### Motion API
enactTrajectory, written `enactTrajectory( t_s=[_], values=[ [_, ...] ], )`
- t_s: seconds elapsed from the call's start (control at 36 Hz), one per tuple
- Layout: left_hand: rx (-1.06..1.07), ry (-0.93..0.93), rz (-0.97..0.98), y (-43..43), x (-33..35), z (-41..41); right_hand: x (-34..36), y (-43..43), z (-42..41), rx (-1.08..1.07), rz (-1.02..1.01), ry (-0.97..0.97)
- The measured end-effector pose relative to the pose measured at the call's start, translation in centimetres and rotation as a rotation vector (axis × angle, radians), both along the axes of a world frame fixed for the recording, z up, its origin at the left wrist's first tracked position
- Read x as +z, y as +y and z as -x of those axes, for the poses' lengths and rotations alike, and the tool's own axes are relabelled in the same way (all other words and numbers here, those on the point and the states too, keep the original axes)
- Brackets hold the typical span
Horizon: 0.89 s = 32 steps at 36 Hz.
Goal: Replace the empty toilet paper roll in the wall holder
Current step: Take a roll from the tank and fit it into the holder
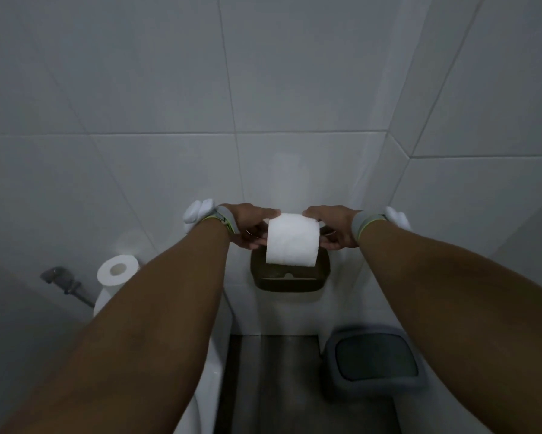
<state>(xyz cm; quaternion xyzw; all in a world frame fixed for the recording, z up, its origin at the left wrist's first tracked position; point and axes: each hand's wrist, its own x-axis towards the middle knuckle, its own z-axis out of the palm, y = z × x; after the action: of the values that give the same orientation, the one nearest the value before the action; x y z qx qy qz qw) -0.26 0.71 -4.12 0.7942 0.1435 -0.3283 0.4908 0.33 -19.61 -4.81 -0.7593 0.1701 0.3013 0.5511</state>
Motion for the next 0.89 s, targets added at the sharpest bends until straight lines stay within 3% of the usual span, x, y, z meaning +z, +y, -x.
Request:
enactTrajectory(
  t_s=[0.31, 0.56, 0.89],
  values=[
    [-0.053, -0.016, 0.084, -0.6, -0.3, -1.3, -0.9, -0.8, -1.2, -0.102, -0.026, 0.005],
    [0.023, 0.033, 0.09, -1.0, -0.6, -1.8, -1.2, -1.1, -1.7, -0.083, -0.059, 0.039],
    [-0.027, 0.024, 0.095, -0.8, -0.3, -2.5, -1.0, -1.2, -2.4, -0.099, -0.04, 0.103]
  ],
)
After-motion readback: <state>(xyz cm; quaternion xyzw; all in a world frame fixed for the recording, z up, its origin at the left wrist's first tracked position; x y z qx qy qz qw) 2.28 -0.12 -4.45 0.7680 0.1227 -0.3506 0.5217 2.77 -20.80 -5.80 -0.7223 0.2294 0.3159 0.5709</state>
